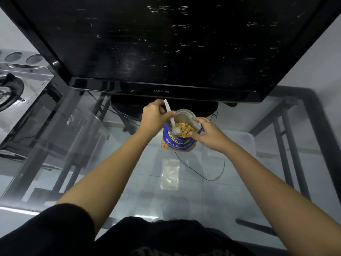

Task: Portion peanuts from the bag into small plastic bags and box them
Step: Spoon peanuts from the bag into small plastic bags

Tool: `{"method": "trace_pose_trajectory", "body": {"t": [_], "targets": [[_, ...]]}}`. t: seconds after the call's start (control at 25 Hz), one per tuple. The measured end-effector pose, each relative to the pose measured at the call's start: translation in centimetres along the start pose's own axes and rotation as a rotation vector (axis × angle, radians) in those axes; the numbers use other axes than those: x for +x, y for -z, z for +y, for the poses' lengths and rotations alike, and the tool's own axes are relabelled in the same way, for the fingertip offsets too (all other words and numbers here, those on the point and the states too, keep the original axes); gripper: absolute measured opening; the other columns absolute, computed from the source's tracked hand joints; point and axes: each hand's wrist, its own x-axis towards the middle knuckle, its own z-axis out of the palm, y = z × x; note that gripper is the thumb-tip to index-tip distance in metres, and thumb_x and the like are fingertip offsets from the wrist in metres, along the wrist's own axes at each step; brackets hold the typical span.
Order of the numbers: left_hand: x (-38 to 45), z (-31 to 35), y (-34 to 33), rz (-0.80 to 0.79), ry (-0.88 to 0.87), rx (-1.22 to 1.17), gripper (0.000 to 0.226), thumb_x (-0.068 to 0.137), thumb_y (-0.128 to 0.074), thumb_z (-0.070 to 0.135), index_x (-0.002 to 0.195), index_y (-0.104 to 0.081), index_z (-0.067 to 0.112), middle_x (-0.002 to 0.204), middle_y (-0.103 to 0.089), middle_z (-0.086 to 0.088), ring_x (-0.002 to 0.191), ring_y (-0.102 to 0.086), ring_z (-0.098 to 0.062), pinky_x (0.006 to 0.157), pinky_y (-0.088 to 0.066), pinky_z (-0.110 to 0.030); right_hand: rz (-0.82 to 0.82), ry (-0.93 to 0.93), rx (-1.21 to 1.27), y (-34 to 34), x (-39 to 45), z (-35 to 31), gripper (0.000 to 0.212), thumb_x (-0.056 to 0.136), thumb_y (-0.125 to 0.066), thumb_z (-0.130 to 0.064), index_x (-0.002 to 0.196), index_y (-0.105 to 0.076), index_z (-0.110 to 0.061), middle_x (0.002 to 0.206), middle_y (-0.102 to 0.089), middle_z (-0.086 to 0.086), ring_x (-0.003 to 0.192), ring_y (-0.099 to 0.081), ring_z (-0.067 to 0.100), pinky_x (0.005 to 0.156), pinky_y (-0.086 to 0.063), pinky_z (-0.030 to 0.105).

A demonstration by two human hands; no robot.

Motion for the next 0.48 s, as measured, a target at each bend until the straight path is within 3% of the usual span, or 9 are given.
{"method": "trace_pose_trajectory", "body": {"t": [0.08, 0.12, 0.2, 0.24, 0.36, 0.48], "targets": [[-1.3, -0.1, 0.0, 0.135, -0.001, -0.031, 0.060, 0.081, -0.067, 0.037, 0.128, -0.046, 0.009, 0.098, -0.050, -0.001, 0.080, -0.049, -0.008, 0.068, -0.041, -0.017, 0.132, 0.072, -0.063, -0.6, -0.8, -0.4, 0.057, 0.093, -0.054, -0.025, 0.143, -0.030, -0.015, 0.149, -0.030, 0.004, 0.131, -0.035, 0.016, 0.096, -0.036, 0.023], [-2.3, -0.1, 0.1, 0.234, -0.034, -0.065, 0.051, 0.083, -0.065, 0.036, 0.124, -0.048, 0.011, 0.100, -0.050, -0.001, 0.078, -0.048, -0.007, 0.067, -0.041, -0.015, 0.250, 0.141, -0.049, -1.2, -1.5, -0.6, 0.053, 0.094, -0.052, -0.023, 0.142, -0.033, -0.013, 0.147, -0.032, 0.004, 0.130, -0.035, 0.013, 0.099, -0.034, 0.020], [-5.0, -1.1, 0.1, 0.326, -0.169, -0.121, 0.020, 0.086, -0.061, 0.028, 0.099, -0.057, 0.013, 0.088, -0.054, 0.000, 0.069, -0.049, -0.005, 0.062, -0.041, -0.015, 0.461, 0.295, 0.014, -3.2, -3.5, -0.3, 0.040, 0.095, -0.047, -0.019, 0.134, -0.044, -0.008, 0.134, -0.045, 0.006, 0.121, -0.041, 0.008, 0.097, -0.033, 0.010], [-6.5, -2.1, -0.2, 0.277, -0.244, -0.121, 0.012, 0.086, -0.060, 0.025, 0.088, -0.058, 0.013, 0.081, -0.054, 0.002, 0.066, -0.049, -0.007, 0.061, -0.041, -0.016, 0.506, 0.336, 0.028, -4.6, -4.7, 0.4, 0.037, 0.095, -0.045, -0.019, 0.129, -0.048, -0.006, 0.128, -0.050, 0.005, 0.117, -0.043, 0.007, 0.097, -0.032, 0.007], [-10.2, -6.7, -2.5, -0.052, -0.300, 0.012, 0.011, 0.083, -0.064, 0.020, 0.084, -0.067, 0.009, 0.078, -0.059, -0.001, 0.066, -0.053, -0.007, 0.064, -0.047, -0.023, 0.334, 0.260, 0.024, -9.3, -7.2, 3.4, 0.040, 0.095, -0.038, -0.025, 0.131, -0.047, -0.007, 0.130, -0.050, 0.007, 0.122, -0.042, 0.010, 0.105, -0.030, 0.016], [-11.1, -10.0, -5.2, -0.203, -0.290, 0.237, 0.021, 0.082, -0.066, 0.017, 0.099, -0.069, 0.007, 0.093, -0.065, -0.013, 0.083, -0.062, -0.024, 0.076, -0.050, -0.031, 0.079, 0.059, -0.138, -12.9, -7.1, 6.7, 0.053, 0.098, -0.027, -0.030, 0.145, -0.024, -0.007, 0.154, -0.024, 0.008, 0.142, -0.020, 0.019, 0.114, -0.015, 0.026]]}}
